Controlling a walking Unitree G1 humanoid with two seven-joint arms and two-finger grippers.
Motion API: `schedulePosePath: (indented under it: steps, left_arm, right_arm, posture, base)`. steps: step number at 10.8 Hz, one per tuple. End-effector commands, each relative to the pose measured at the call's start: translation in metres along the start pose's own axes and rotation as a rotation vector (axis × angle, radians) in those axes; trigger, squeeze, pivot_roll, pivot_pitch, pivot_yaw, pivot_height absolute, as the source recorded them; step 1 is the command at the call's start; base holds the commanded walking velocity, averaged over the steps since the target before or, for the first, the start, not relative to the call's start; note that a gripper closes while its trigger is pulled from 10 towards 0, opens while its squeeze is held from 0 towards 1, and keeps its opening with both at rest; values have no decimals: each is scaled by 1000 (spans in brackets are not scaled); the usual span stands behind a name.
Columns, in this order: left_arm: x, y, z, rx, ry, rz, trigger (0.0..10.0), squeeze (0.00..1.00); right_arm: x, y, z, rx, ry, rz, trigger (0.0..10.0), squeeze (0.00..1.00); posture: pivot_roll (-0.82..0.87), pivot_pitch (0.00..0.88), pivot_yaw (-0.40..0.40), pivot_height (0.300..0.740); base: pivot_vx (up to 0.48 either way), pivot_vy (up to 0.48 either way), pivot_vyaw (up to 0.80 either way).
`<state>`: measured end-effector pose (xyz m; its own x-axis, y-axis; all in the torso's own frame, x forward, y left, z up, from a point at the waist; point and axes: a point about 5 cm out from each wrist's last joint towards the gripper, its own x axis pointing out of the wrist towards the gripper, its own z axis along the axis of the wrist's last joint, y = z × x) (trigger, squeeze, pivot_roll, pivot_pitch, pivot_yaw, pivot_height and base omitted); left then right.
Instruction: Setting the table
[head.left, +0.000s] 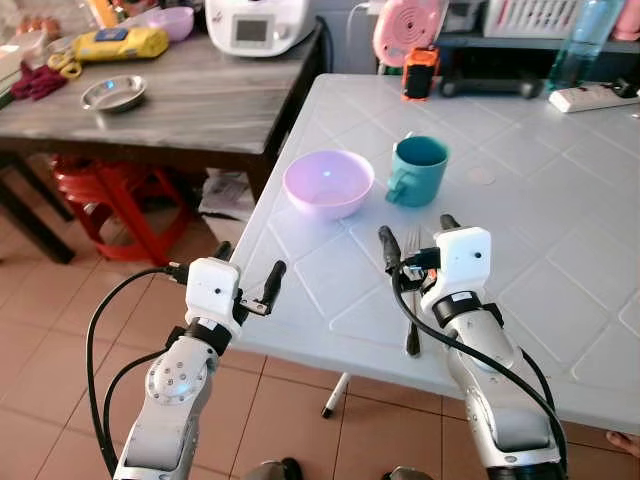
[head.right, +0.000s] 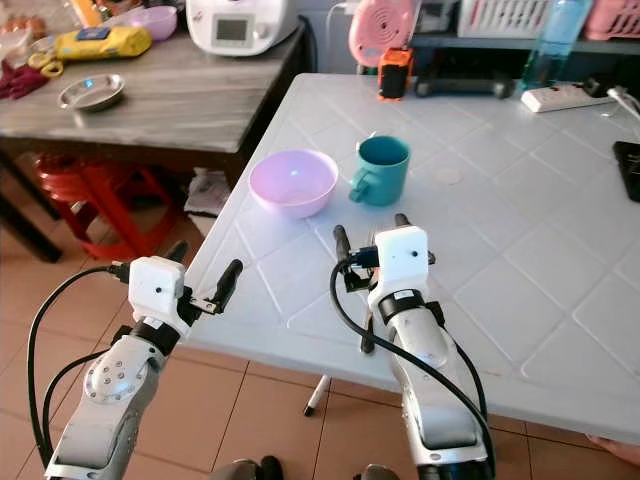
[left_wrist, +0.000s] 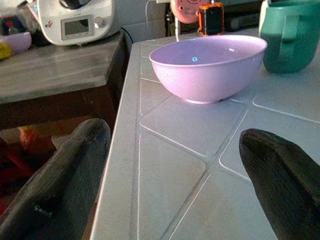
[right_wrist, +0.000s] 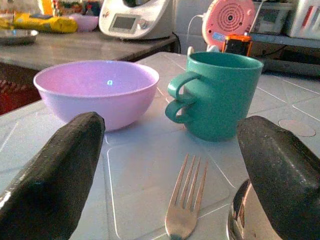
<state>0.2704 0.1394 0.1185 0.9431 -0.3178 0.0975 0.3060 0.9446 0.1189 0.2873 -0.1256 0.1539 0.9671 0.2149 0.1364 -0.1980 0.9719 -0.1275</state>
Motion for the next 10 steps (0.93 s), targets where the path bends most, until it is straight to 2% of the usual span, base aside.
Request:
schedulePosePath:
  steps: [1, 3, 5, 6, 7, 8, 10]
  left_arm:
    - [-3, 4, 3, 34, -11, 1, 10000, 0]
    - [-8, 9, 5, 57, -2, -58, 10000, 0]
    - [-17, 10, 0, 76, 27, -131, 10000, 0]
    - [-20, 9, -2, 78, 40, -158, 10000, 0]
    - [-20, 3, -3, 17, 62, -197, 10000, 0]
    - [-18, 2, -1, -19, 58, -188, 10000, 0]
    - [-19, -6, 3, -47, 24, -228, 10000, 0]
  right_arm:
    - [2, 6, 8, -20, -28, 35, 10000, 0]
    - [10, 9, 15, -32, -40, 172, 10000, 0]
    - [23, 10, 21, -125, -32, 295, 10000, 0]
    - [29, 9, 21, -146, -24, 315, 10000, 0]
    - [42, 9, 17, -193, 33, 372, 10000, 0]
    - [51, 7, 19, -212, 50, 404, 10000, 0]
    - [64, 6, 22, -253, 82, 489, 10000, 0]
  posture:
    - [-35, 153, 87, 740]
    - [-31, 156, 86, 740]
    - [-30, 161, 83, 740]
    - [-30, 161, 82, 740]
    - [-26, 164, 82, 740]
    - [-22, 166, 81, 740]
    - [-19, 168, 76, 740]
  base:
    - [0, 0, 0]
    - [0, 0, 0]
    - [0, 0, 0]
    - [0, 0, 0]
    - [0, 0, 0]
    - [0, 0, 0]
    - [0, 0, 0]
